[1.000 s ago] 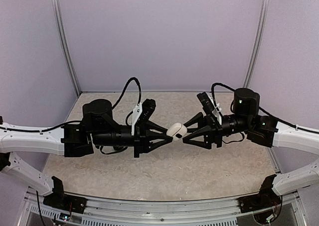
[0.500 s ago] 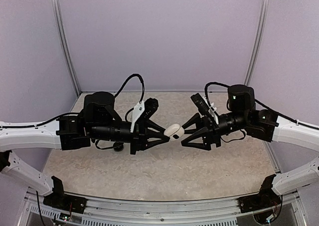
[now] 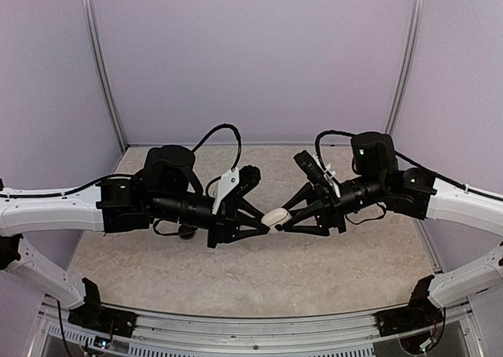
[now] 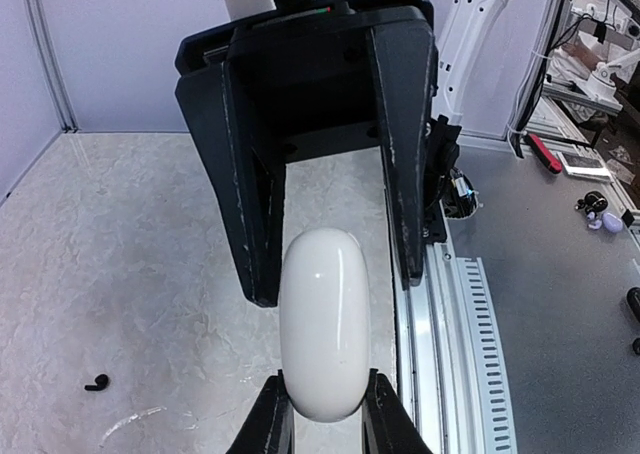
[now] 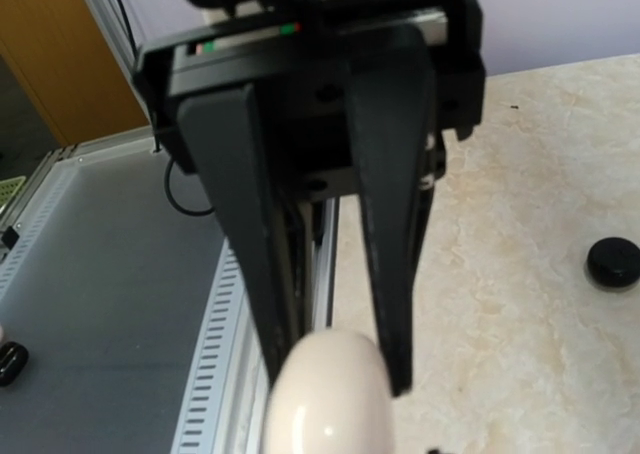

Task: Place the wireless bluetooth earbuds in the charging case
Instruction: Pass from the left arm to the right

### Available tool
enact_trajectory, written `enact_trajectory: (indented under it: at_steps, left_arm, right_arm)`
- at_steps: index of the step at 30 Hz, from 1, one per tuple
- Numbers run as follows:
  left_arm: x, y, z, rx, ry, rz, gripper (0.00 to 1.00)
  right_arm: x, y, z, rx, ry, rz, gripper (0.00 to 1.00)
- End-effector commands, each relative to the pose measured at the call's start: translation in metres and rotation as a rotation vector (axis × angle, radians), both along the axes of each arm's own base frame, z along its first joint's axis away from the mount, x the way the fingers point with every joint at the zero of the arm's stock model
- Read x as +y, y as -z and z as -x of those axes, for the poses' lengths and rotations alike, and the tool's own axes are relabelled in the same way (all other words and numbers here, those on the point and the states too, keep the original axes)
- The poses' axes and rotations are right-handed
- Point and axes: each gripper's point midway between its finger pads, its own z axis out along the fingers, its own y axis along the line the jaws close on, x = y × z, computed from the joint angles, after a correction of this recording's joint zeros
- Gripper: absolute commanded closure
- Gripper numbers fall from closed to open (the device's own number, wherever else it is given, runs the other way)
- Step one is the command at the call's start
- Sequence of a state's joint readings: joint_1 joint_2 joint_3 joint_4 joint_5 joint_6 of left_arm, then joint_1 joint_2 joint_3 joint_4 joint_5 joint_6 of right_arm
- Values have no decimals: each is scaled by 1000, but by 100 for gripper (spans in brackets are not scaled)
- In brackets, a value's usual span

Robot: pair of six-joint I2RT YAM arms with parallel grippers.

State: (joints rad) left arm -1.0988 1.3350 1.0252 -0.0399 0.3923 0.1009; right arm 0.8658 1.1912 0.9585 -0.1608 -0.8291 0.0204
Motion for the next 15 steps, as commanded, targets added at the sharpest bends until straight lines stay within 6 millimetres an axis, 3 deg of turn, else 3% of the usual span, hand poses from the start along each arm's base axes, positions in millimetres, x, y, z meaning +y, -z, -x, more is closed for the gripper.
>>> enact_trajectory:
  at_steps: [1, 15]
  left_arm:
    - [-3, -17, -2, -28, 20, 28, 97]
    - [-2, -19, -2, -28, 21, 40, 98]
  right_arm:
    - [3, -3, 4, -1, -19, 6, 57]
    - [3, 2, 3, 9, -13, 22, 66]
